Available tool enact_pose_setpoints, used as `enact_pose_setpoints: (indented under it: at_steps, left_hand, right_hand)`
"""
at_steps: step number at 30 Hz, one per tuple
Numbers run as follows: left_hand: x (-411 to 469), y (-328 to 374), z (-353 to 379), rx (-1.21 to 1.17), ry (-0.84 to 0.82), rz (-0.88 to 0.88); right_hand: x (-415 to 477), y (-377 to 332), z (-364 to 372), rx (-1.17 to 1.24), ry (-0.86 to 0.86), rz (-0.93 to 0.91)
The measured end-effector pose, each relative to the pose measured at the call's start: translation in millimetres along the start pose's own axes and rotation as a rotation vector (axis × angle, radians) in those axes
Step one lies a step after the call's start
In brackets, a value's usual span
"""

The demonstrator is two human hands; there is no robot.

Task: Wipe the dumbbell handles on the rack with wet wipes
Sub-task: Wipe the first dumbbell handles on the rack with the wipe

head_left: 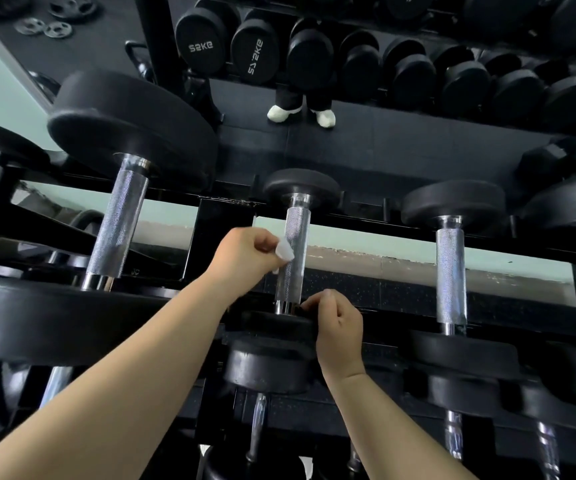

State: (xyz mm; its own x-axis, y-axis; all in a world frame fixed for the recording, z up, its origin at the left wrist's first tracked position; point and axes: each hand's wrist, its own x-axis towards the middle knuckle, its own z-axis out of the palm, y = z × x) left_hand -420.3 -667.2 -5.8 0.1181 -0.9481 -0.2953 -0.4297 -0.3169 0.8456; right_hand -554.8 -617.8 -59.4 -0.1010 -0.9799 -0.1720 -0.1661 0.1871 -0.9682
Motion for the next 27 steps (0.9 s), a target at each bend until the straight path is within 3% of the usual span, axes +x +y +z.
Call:
enact_pose_setpoints:
  at_steps: [6, 9, 13, 17, 22, 27]
  left_hand:
    - [-26, -20, -6, 0.04, -0.246, -0.086]
    - [-26, -21, -2, 0.07, -0.218, -0.122]
    - [-1, -25, 10, -0.364, 0.151, -0.335]
    - [27, 1, 5, -0.887, 0.067, -0.446]
    - [34, 2, 10, -0.775, -0.077, -0.393]
    - [19, -25, 6, -0.348, -0.285, -0.362]
  right_hand:
    - [0, 4, 1, -0.033, 0.032, -0.02]
    - [1, 3, 0, -0.045, 0.016, -0.022]
    - [0, 2, -1, -0.05, -0.009, -0.002]
    - [1, -1, -1, -0.049, -0.003, 0.031]
    - [1, 0, 0, -0.051, 0.003, 0.038]
    - [2, 3, 0, -0.062, 0.013, -0.021]
